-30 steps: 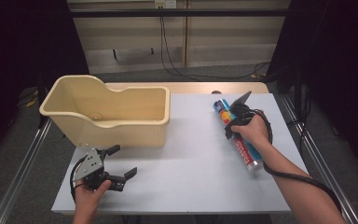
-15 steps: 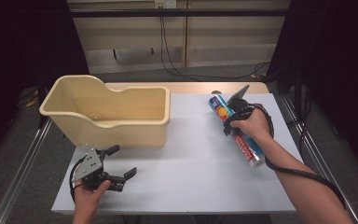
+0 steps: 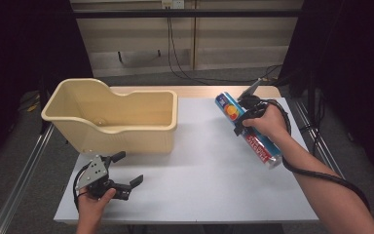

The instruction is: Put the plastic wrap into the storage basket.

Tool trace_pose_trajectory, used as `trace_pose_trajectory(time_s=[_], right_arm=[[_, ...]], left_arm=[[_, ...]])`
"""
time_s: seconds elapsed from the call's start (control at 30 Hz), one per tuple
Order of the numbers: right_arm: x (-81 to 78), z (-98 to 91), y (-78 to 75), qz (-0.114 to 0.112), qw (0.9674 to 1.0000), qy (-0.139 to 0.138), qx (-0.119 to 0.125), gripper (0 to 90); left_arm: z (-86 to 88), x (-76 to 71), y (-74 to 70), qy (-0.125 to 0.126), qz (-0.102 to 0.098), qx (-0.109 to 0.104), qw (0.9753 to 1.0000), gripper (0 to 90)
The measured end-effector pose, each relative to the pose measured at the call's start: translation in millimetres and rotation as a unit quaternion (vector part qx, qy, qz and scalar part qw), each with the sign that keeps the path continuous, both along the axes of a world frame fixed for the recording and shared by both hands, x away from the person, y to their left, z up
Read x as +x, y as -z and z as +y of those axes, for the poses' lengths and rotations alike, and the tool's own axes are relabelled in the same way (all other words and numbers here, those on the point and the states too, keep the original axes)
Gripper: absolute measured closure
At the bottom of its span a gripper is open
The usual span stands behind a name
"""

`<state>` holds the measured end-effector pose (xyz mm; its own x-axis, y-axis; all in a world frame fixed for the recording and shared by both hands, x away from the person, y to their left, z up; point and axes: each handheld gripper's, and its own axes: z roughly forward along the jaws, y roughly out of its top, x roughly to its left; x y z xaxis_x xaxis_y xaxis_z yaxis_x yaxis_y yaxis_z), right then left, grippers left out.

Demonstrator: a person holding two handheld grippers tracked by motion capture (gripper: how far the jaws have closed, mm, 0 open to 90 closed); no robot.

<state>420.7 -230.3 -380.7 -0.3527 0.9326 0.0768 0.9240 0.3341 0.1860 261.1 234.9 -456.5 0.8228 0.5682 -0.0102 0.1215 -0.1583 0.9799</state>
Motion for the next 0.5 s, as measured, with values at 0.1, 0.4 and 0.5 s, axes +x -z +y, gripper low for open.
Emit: trace_pose_trajectory(time_s=[0.1, 0.4, 0.5], right_arm=[[-0.2, 2.1, -7.3, -0.001, 1.0000, -0.008, 0.001, 32.0], [2.2, 8.8, -28.7, -0.009, 0.9995, -0.031, 0.002, 32.0], [3.8, 10.7, -36.0, -0.011, 0.9994, -0.033, 0.005, 32.0]], left_arm=[[0.1, 0.0, -0.3, 0.000, 0.000, 0.000, 1.0000, 0.6], [0.1, -0.2, -0.4, 0.001, 0.000, 0.000, 1.0000, 0.5], [0.2, -0.2, -0.5, 0.002, 0.000, 0.000, 1.0000, 0.5]])
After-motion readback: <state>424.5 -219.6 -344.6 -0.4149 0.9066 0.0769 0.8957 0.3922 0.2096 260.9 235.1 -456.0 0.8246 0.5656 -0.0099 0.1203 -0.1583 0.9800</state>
